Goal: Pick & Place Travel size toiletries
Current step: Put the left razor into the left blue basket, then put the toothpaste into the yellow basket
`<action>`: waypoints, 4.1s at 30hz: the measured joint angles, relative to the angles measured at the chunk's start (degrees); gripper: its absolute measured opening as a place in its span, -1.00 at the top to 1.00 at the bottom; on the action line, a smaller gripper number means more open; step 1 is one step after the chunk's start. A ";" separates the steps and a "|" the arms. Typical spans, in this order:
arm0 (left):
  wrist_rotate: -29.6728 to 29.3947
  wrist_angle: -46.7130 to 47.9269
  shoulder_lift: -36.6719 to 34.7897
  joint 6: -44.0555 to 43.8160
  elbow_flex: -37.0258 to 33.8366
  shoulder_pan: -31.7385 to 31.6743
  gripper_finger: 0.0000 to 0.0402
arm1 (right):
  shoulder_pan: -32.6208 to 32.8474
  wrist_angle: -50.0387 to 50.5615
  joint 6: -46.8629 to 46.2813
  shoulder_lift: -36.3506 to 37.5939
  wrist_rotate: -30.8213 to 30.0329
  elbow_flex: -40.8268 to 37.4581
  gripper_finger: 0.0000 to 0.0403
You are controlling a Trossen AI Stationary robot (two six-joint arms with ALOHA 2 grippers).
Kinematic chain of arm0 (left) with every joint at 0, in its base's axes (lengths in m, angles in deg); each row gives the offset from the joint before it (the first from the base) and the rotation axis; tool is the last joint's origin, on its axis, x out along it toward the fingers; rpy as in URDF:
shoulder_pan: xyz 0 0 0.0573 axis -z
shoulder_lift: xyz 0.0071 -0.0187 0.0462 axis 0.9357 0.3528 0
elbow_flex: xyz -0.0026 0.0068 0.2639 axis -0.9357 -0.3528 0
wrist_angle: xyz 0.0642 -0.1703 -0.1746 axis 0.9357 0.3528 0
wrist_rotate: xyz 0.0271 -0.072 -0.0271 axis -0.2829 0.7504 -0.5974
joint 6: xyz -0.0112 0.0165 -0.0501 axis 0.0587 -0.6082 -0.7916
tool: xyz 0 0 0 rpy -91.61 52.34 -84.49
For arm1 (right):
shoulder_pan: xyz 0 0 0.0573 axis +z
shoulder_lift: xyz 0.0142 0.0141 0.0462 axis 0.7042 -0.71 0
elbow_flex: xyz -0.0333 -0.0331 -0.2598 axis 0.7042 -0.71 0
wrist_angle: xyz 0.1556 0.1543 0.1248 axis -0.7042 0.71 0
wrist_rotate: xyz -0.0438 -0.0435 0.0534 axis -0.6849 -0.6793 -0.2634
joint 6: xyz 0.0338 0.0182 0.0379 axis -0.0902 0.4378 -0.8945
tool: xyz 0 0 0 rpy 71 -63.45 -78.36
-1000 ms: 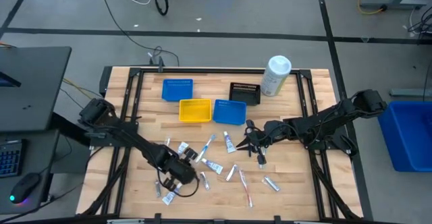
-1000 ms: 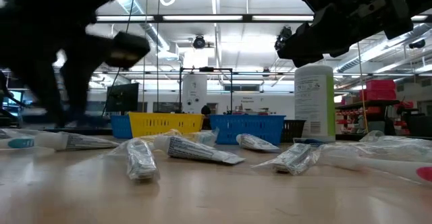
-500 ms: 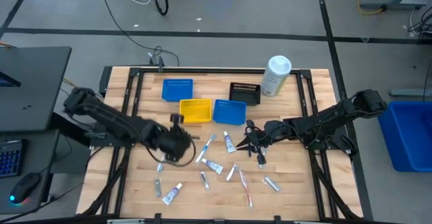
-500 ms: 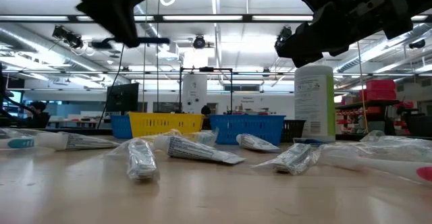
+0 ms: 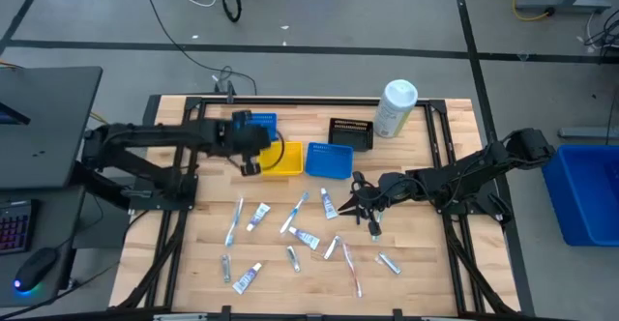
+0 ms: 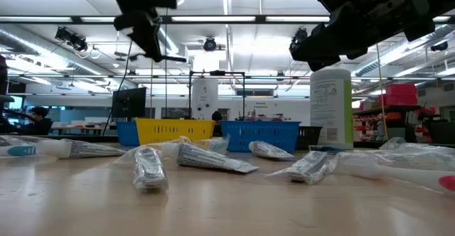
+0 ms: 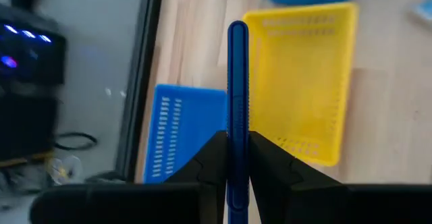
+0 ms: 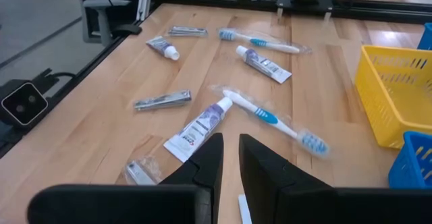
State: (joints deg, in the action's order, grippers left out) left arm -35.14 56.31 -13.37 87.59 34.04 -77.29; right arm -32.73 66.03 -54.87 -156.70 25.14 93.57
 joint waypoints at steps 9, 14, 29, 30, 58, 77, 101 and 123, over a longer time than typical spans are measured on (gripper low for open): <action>8.61 -10.86 0.05 6.04 -7.42 -16.61 0.72 | 0.01 0.20 0.20 0.00 -0.04 0.00 0.73; 13.57 -22.16 0.06 9.87 -12.85 -21.97 0.72 | 0.01 0.40 0.20 0.00 -0.04 0.00 0.73; 13.42 -36.92 0.07 13.88 -27.13 -27.35 0.72 | 0.00 0.40 7.59 0.00 -0.09 0.00 0.72; 13.41 -37.63 0.07 13.88 -27.47 -27.57 0.72 | 0.00 0.40 8.08 0.00 -0.09 0.00 0.73; 23.93 -48.53 0.07 19.60 -31.62 -34.76 0.60 | 0.00 0.20 6.84 0.00 -0.06 0.00 0.73; 24.07 -41.77 -3.77 8.88 -26.86 -31.35 0.44 | 0.00 -4.98 -6.85 0.00 0.04 0.00 0.72; 22.29 -31.08 -18.03 -27.84 -24.91 17.09 0.46 | -0.39 -6.62 -4.77 0.00 -10.27 0.00 0.73; 10.50 -24.48 5.94 -63.59 -24.93 31.44 -0.09 | -0.39 -0.82 -5.38 0.00 -10.05 0.00 0.73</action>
State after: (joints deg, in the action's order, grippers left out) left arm -24.64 31.82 -7.44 24.00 9.11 -45.84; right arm -33.13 65.20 -60.25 -156.70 15.09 93.57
